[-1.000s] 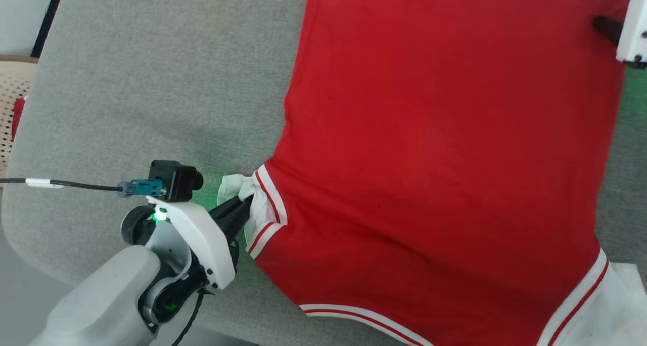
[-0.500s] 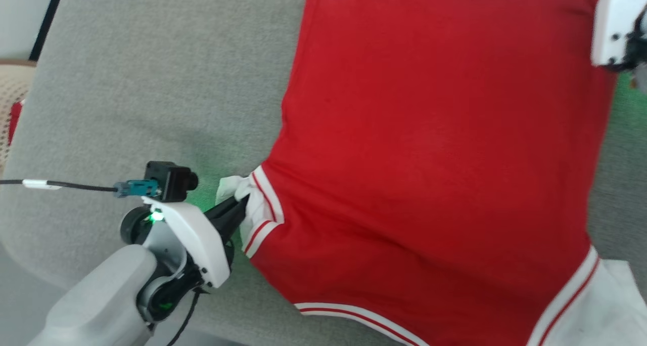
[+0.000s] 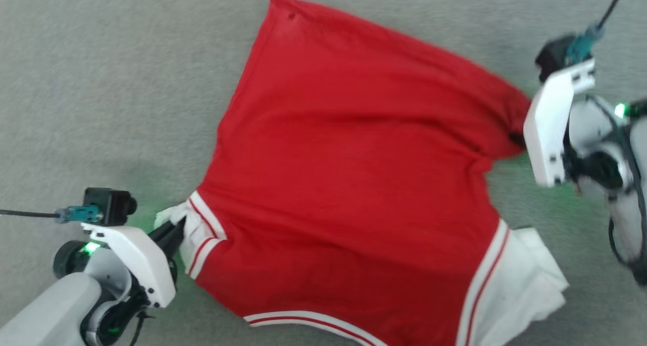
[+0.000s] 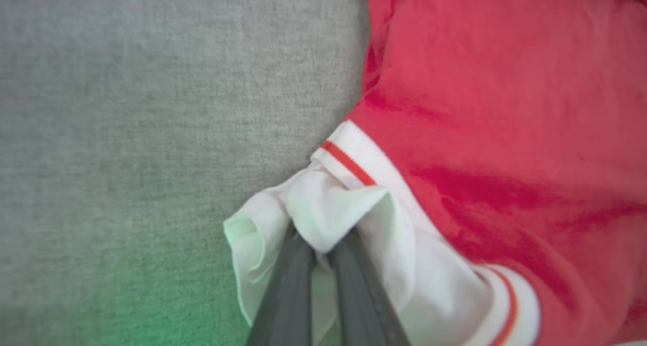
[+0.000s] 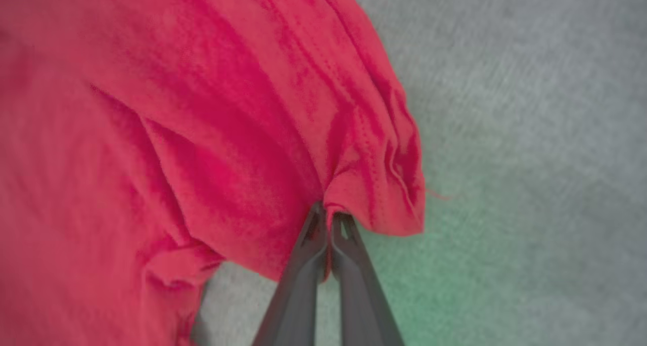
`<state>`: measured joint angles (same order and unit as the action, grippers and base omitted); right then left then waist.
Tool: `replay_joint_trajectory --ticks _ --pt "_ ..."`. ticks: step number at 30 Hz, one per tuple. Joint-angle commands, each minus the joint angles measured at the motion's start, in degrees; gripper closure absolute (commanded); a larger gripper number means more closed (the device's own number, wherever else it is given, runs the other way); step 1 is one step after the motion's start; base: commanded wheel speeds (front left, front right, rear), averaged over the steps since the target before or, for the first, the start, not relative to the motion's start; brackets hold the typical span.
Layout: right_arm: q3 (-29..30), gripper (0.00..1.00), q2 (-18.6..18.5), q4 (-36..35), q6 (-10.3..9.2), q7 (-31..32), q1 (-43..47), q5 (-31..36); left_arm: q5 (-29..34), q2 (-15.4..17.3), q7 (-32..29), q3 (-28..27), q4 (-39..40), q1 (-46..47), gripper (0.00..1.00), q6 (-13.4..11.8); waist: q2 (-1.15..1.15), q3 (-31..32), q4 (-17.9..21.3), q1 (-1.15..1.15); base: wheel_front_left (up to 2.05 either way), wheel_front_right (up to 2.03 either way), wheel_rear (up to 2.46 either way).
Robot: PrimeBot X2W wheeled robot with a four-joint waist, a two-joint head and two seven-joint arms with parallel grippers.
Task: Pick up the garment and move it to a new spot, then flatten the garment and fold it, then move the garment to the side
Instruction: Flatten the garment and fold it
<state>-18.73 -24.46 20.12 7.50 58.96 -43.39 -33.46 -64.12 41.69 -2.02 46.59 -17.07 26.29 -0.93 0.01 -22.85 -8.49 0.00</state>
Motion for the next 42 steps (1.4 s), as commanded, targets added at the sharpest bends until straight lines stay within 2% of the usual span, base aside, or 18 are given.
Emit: replay_joint_trajectory --ticks 1,5,8,12,15,18,19,20,21,24,27,33,37,42 --pt "0.0 1.00 -0.6 -2.3 -0.01 1.3 3.7 -0.7 -0.3 0.3 -0.4 -0.4 -0.5 -0.5 1.00 -1.5 -0.01 1.9 2.4 0.00 0.00 0.00 0.00" --pt "2.9 1.00 -2.0 -13.5 -0.01 4.6 12.8 -2.2 -0.6 1.5 -0.7 -0.7 1.7 -1.5 1.00 -2.3 -0.01 3.0 4.3 0.00 0.00 0.00 0.00" --pt "6.4 1.00 -1.3 -21.0 -0.01 7.2 20.6 -2.3 -0.8 2.3 -0.9 -0.8 3.1 -2.0 1.00 -3.0 -0.01 3.3 5.1 0.00 0.00 0.00 0.00" --pt "12.0 1.00 1.7 -29.0 -0.01 9.9 31.0 -1.1 -0.7 2.7 -1.3 -0.8 4.5 -1.9 1.00 -3.6 -0.01 3.1 5.2 0.00 0.00 0.00 0.00" --pt "15.4 1.00 4.2 -31.5 -0.01 9.1 36.7 1.2 -0.5 2.6 -1.6 -0.7 5.3 -1.2 1.00 -3.8 -0.01 2.7 4.7 0.00 0.00 0.00 0.00" --pt "16.1 1.00 6.0 -31.1 -0.01 7.4 39.0 3.0 -0.3 2.5 -1.7 -0.6 5.4 -0.8 1.00 -3.9 -0.01 2.4 4.5 0.00 0.00 0.00 0.00" --pt "16.2 0.97 6.7 -30.3 -0.01 5.7 39.4 4.1 -0.3 2.3 -1.7 -0.6 5.3 -0.7 1.00 -3.8 -0.01 2.3 4.5 0.00 0.00 0.00 0.00" --pt "15.4 0.51 6.6 -29.5 -0.01 3.9 39.5 5.3 -0.2 2.1 -1.8 -0.5 5.3 -0.5 1.00 -3.7 -0.01 2.2 4.3 0.00 0.00 0.00 0.00" --pt "14.9 0.00 7.3 -28.4 -0.01 2.1 39.4 5.2 -0.1 1.9 -1.8 -0.4 5.2 -0.3 1.00 -3.5 -0.01 2.2 4.2 0.00 0.00 0.00 0.00" --pt "13.9 0.00 7.1 -25.7 -0.09 -0.6 39.5 5.9 -0.2 1.6 -2.0 -0.1 4.6 0.0 1.00 -3.0 -0.01 2.3 4.0 0.00 0.00 0.00 0.00" --pt "14.4 0.00 6.0 -26.8 -0.20 -1.3 39.1 5.5 -0.3 1.5 -1.9 -0.1 4.0 -0.1 1.00 -3.1 -0.01 2.7 4.2 0.00 0.00 0.00 0.00" --pt "16.0 0.00 4.0 -35.7 -0.03 0.9 39.7 3.5 -0.9 1.5 -0.9 -0.6 3.6 -1.5 1.00 -4.1 -0.01 3.8 4.5 0.00 0.00 0.00 0.00" --pt "18.8 0.00 4.6 -42.9 -0.01 3.5 38.8 2.5 -1.1 1.3 -0.5 -0.7 4.0 -1.9 1.00 -4.4 -0.01 4.2 4.2 0.00 0.00 0.00 0.00" --pt "19.7 0.00 5.7 -48.0 -0.01 1.8 33.8 3.4 -0.2 0.5 -0.3 -0.2 4.4 -1.4 1.00 -4.7 -0.01 4.6 2.8 0.00 0.00 0.00 0.00"
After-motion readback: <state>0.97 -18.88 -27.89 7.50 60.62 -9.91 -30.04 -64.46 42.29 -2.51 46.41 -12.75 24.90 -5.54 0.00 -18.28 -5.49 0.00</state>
